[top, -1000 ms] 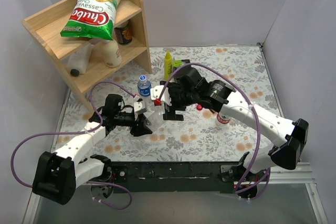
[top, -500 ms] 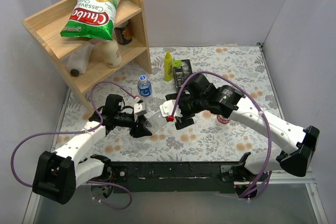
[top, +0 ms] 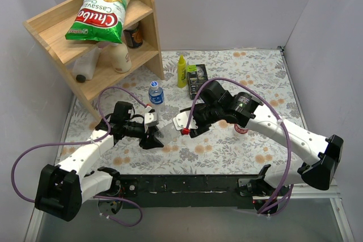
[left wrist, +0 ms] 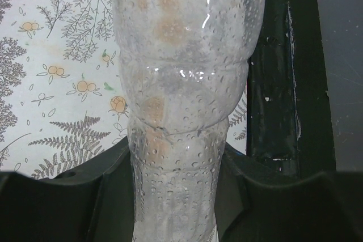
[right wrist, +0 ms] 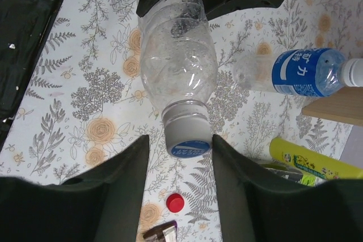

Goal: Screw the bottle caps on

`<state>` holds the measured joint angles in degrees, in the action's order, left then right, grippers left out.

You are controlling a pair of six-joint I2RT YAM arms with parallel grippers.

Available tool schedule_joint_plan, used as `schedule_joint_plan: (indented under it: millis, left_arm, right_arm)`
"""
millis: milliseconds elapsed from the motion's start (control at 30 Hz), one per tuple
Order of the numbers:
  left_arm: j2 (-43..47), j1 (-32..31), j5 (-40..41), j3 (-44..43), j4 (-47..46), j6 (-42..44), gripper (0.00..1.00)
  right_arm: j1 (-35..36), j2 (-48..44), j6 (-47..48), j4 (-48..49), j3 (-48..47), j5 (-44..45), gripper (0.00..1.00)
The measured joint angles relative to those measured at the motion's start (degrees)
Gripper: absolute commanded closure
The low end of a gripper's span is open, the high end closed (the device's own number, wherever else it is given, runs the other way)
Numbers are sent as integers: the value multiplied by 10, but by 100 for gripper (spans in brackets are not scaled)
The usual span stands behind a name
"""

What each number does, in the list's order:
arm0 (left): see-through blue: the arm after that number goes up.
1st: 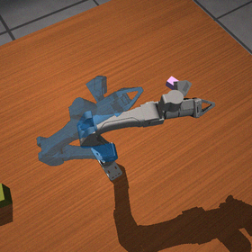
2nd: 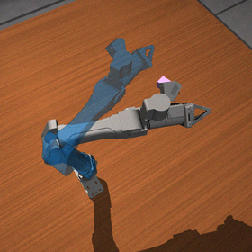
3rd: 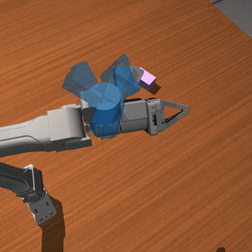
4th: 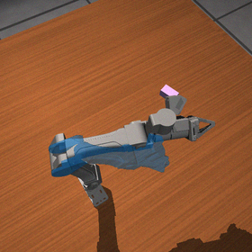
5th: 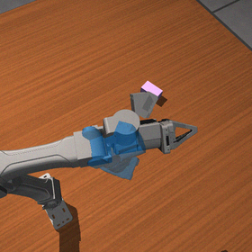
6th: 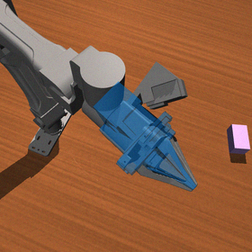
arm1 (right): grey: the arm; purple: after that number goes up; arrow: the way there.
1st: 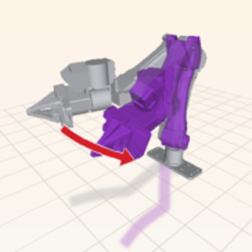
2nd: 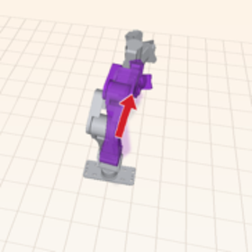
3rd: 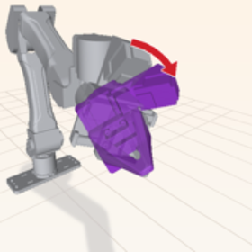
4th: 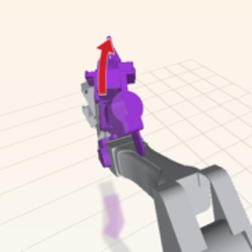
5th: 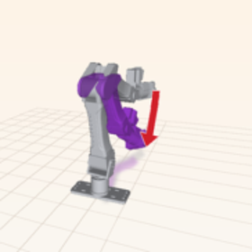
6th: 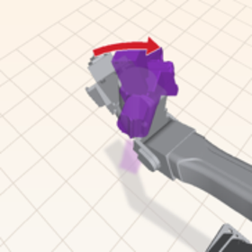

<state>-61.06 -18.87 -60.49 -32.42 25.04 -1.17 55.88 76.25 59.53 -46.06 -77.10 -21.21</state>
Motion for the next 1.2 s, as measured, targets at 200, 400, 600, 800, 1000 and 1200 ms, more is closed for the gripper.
schedule_joint_plan:
  millis: [200, 400, 600, 800, 1000, 1200]
  left_arm:
    - [0, -1, 4, -1, 20, 23, 100]
    - [8, 0, 34, 0, 20, 25, 100]
    - [100, -10, 167, 53, -81, -23, 100]
    - [107, -47, 289, 66, -147, -68, 100]
    - [104, -57, 356, 67, -168, -79, 100]
    - [102, -60, 358, 64, -190, -63, 100]
  right_arm:
    - [0, 8, 12, -2, -3, -2, 71]
    - [-9, 55, -23, -38, -48, -11, 81]
    - [-74, 166, -168, -83, -155, -91, 83]
    - [-150, 212, -373, -36, -160, -190, 82]
    - [-184, 266, -494, 0, -192, -259, 48]
    - [-196, 272, -494, -38, -229, -276, 7]
